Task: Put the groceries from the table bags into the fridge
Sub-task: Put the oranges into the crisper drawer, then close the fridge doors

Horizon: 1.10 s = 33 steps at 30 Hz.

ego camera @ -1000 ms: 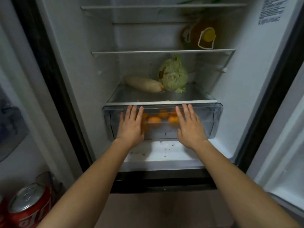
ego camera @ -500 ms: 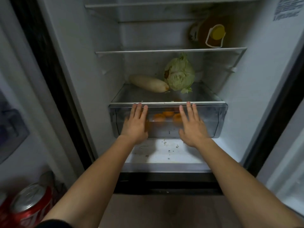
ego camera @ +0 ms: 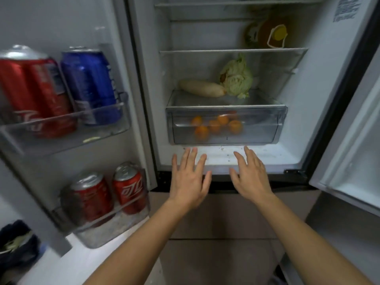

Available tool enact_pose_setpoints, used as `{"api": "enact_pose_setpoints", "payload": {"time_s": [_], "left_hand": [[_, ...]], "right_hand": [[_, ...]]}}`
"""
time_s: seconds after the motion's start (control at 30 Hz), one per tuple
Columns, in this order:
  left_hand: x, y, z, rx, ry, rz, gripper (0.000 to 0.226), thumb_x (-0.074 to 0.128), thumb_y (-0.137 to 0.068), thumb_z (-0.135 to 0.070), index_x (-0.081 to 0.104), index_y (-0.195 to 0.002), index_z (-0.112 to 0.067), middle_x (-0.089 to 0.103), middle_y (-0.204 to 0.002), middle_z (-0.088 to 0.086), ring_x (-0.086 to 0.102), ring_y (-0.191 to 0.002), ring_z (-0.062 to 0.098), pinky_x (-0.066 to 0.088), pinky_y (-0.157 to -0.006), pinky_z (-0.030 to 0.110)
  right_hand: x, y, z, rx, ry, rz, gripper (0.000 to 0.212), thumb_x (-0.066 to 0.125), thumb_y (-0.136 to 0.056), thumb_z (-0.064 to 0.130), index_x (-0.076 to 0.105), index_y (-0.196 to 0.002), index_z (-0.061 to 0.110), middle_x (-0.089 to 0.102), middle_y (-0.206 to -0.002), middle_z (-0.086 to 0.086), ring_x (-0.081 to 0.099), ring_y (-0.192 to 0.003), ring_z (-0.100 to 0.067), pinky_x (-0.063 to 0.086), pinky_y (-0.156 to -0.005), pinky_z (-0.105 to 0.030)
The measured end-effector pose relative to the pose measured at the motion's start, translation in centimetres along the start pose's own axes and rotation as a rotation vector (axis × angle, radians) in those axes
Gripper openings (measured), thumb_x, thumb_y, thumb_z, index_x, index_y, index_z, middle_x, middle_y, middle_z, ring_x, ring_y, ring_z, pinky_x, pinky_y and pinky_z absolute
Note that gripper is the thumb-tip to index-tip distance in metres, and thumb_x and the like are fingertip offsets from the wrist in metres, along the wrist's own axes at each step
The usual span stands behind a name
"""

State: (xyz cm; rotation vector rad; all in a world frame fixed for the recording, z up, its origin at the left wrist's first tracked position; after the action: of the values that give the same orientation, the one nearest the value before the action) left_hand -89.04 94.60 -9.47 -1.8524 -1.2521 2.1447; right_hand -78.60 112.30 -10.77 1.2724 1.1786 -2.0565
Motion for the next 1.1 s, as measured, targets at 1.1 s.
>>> {"api": "enact_pose_setpoints", "payload": {"time_s": [1.1], "left_hand": [[-25.5, 12.6, 12.0, -0.843, 0.557, -0.379, 0.069, 0.012, -0.101, -0.059, 0.001, -0.158, -0.021, 0.0, -0.166, -0.002, -0.002, -0.152, 0.012, -0.002, -0.117, 0.03]], "right_hand": [[-5.1, 13.6, 25.3, -0.638, -0.253, 0.082, 0.069, 0.034, -0.096, 0.061, 0.036, -0.15, 0.018, 0.054, -0.129, -0.007, 0.047, -0.12, -0.026, 0.026, -0.113, -0.043]]}}
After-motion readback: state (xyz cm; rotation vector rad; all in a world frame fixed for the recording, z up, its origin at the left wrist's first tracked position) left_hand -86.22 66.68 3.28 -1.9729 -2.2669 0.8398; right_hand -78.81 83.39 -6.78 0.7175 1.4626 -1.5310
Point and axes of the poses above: each hand's wrist, its own y-axis away from the middle knuckle, its own x-axis out of the palm, z = x × y, the point moved 1 cm from there along -y, towards the middle knuckle
